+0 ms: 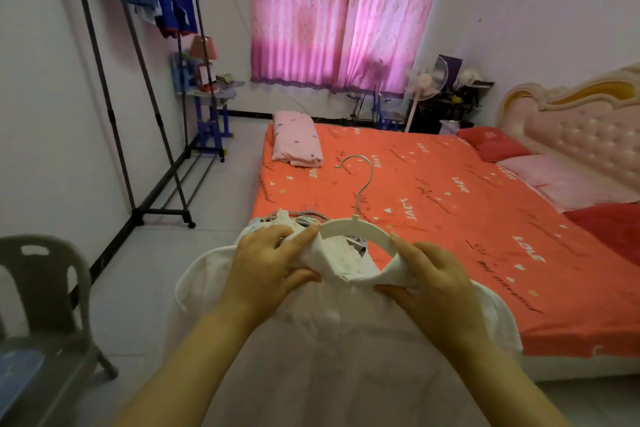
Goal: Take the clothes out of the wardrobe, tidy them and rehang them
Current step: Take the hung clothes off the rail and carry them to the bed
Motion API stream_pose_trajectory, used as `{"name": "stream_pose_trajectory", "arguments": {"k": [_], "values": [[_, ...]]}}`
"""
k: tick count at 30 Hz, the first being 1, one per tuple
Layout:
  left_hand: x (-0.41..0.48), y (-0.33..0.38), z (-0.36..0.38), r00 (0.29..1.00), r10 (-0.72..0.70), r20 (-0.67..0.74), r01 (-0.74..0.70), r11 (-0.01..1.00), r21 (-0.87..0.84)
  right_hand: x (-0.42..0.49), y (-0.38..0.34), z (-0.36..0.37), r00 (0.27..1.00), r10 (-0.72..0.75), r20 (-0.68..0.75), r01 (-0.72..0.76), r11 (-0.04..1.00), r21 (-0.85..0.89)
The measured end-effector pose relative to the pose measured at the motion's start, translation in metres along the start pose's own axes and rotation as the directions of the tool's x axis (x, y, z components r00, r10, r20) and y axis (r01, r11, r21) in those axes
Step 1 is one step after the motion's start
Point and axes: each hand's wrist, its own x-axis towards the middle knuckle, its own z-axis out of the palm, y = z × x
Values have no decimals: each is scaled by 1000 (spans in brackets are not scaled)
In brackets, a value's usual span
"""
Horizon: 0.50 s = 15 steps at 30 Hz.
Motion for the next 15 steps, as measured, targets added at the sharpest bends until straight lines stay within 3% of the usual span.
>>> {"name": "stream_pose_trajectory", "arguments": {"k": [15], "values": [[123,-107,161,980,-189,56,180,974,139,120,153,194,992,-34,119,6,974,228]]}}
